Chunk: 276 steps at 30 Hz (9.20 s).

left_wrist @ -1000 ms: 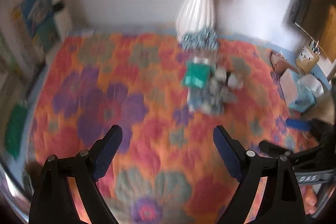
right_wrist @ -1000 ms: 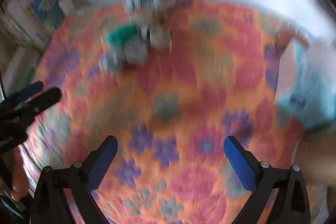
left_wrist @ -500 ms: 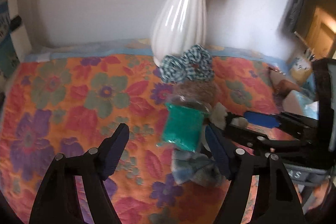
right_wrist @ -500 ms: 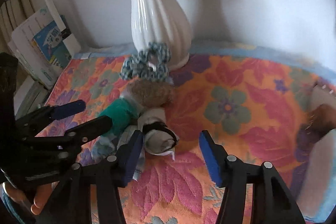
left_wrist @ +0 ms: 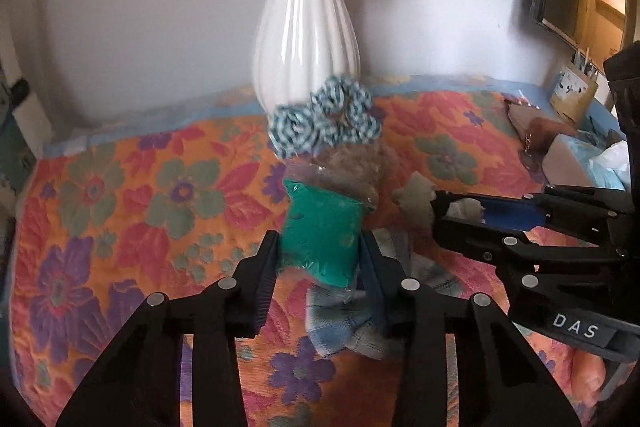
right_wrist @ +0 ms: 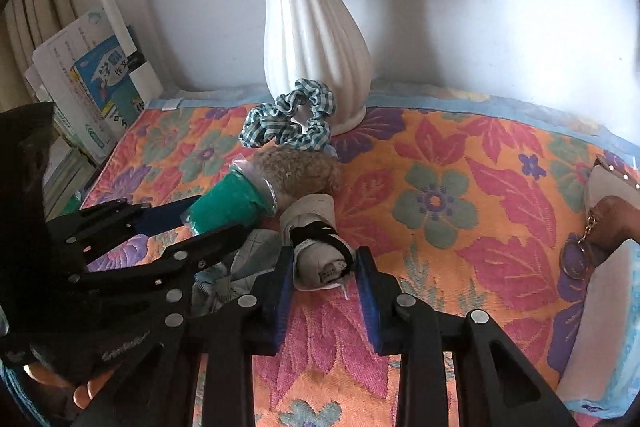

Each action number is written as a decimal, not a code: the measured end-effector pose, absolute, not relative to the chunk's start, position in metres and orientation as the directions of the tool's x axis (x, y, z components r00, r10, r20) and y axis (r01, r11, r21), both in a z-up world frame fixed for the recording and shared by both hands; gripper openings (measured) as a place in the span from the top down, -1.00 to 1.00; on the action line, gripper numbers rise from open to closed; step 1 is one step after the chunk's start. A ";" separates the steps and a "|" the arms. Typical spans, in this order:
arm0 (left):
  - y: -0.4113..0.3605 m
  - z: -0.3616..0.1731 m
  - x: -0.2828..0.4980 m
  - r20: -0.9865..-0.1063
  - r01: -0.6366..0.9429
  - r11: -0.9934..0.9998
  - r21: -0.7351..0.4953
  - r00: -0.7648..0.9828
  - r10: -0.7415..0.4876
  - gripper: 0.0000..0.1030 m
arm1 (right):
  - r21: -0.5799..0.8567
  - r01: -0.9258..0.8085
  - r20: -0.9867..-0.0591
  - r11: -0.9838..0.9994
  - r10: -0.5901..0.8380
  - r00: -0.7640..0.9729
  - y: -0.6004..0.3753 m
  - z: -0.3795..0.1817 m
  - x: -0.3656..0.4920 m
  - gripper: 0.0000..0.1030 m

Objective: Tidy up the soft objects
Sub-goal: 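Lift the green bag and sock bundle and carry both toward the glass bowl, then open both grippers to drop the green bag and sock bundle into the bowl, then return both grippers to the quilt above the plaid bow and brown ball, then grasp the plaid bow with the left gripper while the right gripper grasps the brown ball with scrunchie, then carry the plaid bow and brown ball with scrunchie toward the glass bowl, then open both grippers to drop the bow and ball into the bowl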

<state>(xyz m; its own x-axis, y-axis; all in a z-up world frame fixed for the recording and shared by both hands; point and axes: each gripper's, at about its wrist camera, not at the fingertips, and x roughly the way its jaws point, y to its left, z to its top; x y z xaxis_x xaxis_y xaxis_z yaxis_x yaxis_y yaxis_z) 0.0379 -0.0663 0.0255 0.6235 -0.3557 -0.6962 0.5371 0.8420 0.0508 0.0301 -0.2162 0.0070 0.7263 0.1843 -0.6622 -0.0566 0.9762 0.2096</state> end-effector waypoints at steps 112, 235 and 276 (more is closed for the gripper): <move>-0.201 0.117 -0.296 -0.417 0.822 0.508 0.258 0.569 -0.709 -0.59 | 0.389 0.293 -0.411 0.873 -0.121 0.904 -0.431 0.106 -0.346 -0.18; -0.009 0.035 -0.120 -0.702 0.654 0.751 -0.091 0.493 -0.514 0.58 | 0.195 0.070 -0.618 0.978 0.067 0.783 -0.192 0.001 -0.118 0.02; -0.352 0.095 -0.242 -0.574 0.884 0.456 0.103 0.427 -0.698 0.58 | 0.321 0.465 -0.558 0.825 -0.232 0.797 -0.537 0.102 -0.248 0.01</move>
<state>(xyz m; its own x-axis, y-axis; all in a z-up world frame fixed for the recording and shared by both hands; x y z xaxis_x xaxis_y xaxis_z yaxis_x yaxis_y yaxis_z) -0.2423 -0.3518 0.0953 0.4274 -0.6983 -0.5741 0.8839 0.4563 0.1029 -0.2482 -0.5373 0.1018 0.7968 -0.2319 -0.5580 0.4648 0.8253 0.3207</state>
